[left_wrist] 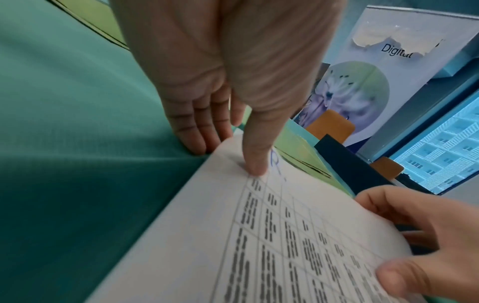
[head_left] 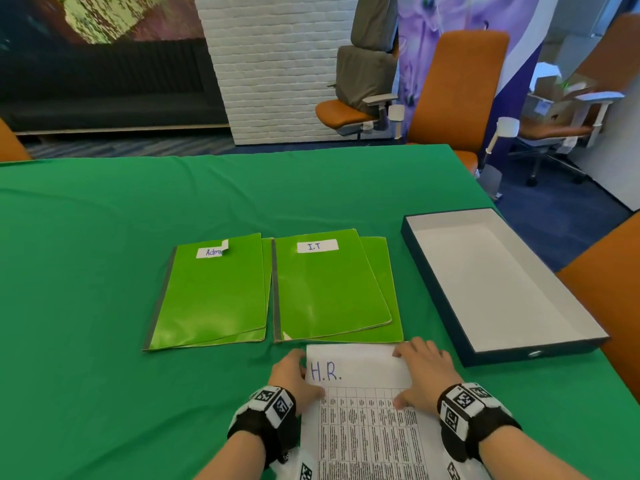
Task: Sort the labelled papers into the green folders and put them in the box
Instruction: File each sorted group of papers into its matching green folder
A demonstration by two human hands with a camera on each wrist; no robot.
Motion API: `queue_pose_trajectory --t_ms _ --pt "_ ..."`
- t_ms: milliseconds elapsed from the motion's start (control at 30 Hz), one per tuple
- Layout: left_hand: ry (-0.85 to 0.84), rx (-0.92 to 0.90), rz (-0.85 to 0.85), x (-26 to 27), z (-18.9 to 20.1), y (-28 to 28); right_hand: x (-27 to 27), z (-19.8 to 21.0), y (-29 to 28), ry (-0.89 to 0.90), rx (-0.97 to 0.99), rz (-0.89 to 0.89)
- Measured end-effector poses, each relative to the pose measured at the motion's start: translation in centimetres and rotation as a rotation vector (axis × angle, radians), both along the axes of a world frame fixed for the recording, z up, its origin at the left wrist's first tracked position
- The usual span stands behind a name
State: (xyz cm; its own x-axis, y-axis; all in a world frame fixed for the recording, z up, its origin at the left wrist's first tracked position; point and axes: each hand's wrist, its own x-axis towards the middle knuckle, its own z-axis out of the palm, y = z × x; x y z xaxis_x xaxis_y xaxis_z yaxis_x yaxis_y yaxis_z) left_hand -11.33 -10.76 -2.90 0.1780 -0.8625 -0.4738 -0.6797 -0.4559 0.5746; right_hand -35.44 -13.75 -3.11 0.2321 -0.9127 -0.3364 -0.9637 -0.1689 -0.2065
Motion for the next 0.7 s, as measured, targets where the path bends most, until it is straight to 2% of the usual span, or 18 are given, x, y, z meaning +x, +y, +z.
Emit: queue_pose_trajectory --t_ms 200,367,567,700 --pt "0.022 -0.175 0.118 0.3 -0.7 1.8 -0.2 0.0 1.2 -0.090 -0.002 -0.054" --pt "0.123 -0.214 0.158 1.5 -1.4 2.7 -1.0 0.3 2.0 -0.205 0.004 -0.099" --pt "0.127 -0.253 0.196 2.3 -1.6 3.2 -2.0 0.5 1.6 -0.404 0.013 -0.200" --pt "0.255 -0.298 0.269 2.7 -2.2 3.2 -2.3 0.6 1.3 -0.506 0.002 -0.283"
